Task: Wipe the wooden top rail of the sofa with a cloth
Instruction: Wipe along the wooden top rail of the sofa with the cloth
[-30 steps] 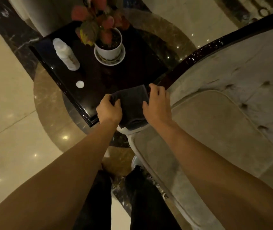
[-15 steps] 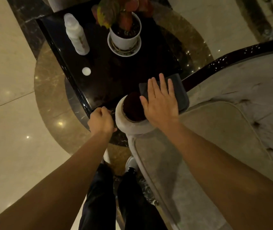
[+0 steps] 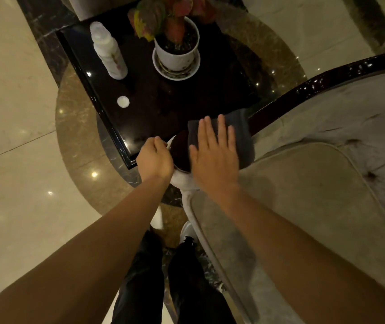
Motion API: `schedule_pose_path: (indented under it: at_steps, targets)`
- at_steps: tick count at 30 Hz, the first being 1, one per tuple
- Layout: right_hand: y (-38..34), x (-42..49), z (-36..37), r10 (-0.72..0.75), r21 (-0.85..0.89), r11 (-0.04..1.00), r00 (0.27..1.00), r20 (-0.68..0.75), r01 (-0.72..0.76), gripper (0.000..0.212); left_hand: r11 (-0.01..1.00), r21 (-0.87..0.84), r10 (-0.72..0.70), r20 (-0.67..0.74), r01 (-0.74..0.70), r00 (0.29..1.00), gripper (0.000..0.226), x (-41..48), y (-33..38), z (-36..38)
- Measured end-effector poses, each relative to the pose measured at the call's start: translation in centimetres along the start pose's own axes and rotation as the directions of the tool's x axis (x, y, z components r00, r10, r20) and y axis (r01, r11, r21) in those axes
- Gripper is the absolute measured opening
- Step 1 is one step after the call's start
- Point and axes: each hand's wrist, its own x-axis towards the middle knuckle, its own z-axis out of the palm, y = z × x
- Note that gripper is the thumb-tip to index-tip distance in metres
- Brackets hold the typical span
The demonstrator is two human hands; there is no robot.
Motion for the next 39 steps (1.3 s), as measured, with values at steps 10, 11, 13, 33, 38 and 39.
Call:
schedule_pose_path:
  at_steps: [10,11,13,33,38,39]
  targets:
    - [6.0,0.5,-0.9,-0.09,-0.035,0.995,0.996,-0.016,0.089,0.06,0.964,0.171,0.193,0.084,-0.205,0.978,0.03,0.2,1.7,1.0]
    - [4.4,0.4,-0.8,0.005,-0.007,1.0,1.0,-0.022,-0.005,0.06,0.951,0.206,0.21,0.114,-0.23,0.971,0.03,0.3,1.8,1.3]
    - [-0.9,-0.4,-0.1,0.096,0.085,0.992,0.995,0.014,-0.097,0.068,0.941,0.247,0.204,0.133,-0.232,0.97,0.03,0.6,2.0,1.6]
    - [8.8,1.6,-2.9,-0.374,-0.074,0.92,0.918,0.133,0.386,0.055,0.65,0.698,0.368,0.056,-0.3,0.928,0.049,1.3,4.1,6.4]
    - [12.4,7.9,-5.8,-0.217,-0.075,0.97,0.962,0.164,0.231,0.057,0.617,0.726,0.391,0.051,-0.303,0.919,0.049,1.3,4.3,6.7]
    - [11.1,7.7,-5.4,-0.178,-0.085,0.978,0.973,0.147,0.191,0.058,0.622,0.723,0.39,0.044,-0.299,0.92,0.048,1.3,4.2,6.7]
